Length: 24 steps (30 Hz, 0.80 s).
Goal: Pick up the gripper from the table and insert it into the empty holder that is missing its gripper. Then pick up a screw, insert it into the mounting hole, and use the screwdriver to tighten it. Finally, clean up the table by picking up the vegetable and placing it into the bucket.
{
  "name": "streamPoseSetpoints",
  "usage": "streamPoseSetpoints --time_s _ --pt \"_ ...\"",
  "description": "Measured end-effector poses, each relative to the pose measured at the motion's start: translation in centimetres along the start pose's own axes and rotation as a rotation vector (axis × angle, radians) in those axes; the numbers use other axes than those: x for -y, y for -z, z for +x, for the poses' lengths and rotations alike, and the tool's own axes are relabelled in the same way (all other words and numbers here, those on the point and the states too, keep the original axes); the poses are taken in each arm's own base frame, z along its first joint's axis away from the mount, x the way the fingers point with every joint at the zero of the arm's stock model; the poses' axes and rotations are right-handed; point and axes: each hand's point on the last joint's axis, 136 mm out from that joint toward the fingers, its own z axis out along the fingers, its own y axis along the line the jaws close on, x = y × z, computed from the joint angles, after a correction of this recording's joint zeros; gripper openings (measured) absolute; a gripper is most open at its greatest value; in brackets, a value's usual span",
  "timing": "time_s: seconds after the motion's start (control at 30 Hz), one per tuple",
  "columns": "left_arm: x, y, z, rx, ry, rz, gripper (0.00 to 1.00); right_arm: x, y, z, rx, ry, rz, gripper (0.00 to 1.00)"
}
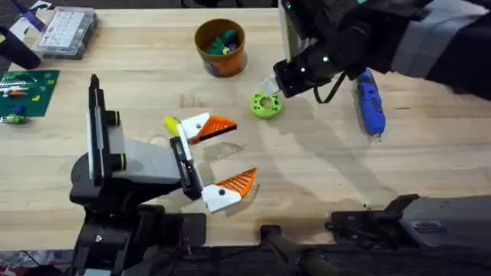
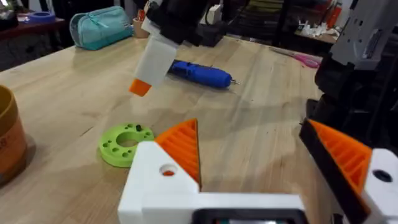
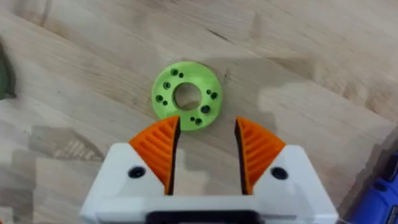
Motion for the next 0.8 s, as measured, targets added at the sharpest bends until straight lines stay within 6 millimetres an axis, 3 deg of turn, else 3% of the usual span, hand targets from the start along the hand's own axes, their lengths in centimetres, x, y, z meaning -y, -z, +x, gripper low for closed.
streamPoseSetpoints --time_s 0.3,0.5,0.8 --pt "0.0 0.0 0.0 0.000 0.000 0.000 0.986 0.4 -2.4 1.0 -0.065 -0.004 0.016 0.526" --pt "0.0 0.0 0.0 0.000 0.000 0.000 0.986 0.2 -3.5 0.4 -0.047 -0.006 0.014 0.526" --pt "0.0 0.0 0.0 0.000 0.000 0.000 0.986 0.2 -4.7 1.0 -0.087 -0.010 -0.001 0.526"
